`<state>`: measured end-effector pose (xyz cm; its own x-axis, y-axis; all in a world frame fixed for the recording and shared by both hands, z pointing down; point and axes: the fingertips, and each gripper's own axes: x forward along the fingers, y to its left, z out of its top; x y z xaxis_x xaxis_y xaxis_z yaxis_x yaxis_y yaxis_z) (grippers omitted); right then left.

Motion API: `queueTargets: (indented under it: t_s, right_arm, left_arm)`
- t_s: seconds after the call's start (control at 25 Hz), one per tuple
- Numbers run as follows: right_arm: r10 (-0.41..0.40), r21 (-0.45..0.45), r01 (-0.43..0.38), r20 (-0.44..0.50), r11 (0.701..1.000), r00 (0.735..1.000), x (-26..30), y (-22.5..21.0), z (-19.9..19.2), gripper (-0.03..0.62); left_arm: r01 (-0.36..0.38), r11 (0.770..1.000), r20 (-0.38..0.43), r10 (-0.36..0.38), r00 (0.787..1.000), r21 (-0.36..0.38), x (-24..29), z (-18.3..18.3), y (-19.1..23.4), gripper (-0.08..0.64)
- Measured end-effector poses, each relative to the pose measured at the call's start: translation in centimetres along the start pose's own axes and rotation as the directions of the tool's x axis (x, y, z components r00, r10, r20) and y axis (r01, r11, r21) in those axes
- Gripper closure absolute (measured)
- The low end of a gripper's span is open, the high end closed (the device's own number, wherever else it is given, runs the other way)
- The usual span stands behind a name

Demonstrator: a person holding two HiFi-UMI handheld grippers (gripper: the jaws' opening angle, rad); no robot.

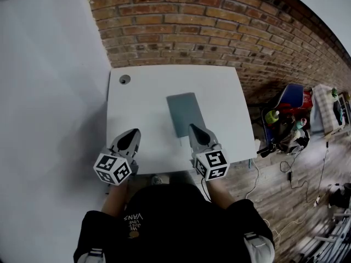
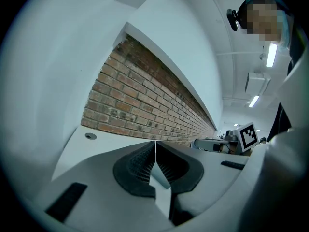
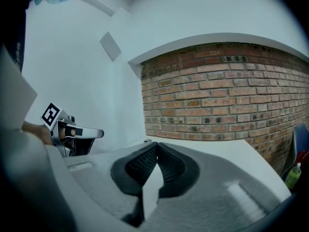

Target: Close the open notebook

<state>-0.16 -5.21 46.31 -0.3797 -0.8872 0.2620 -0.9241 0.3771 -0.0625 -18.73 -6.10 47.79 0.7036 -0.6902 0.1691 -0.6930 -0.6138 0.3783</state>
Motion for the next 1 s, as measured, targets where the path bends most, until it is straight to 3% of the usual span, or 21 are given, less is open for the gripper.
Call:
queueTargets:
  t_s: [0.4,1.0]
  right_arm:
    - [0.013,-0.002,-0.013,-0.017,1.000,1.000,0.2,0.9,-0.8,0.595]
    - [0.001,-0.011,-0.002,-0.041,1.000,0.999,-0.1,0.7,-1.4,0.595]
  left_arm:
    - [-0.002,1.000,-0.032,0.001,0.999,-0.027,-0.4,-2.3,-0.3,0.543]
    - [0.010,0.999,-0.027,-0.011,1.000,-0.032,-0.1,-2.4,-0.8,0.551]
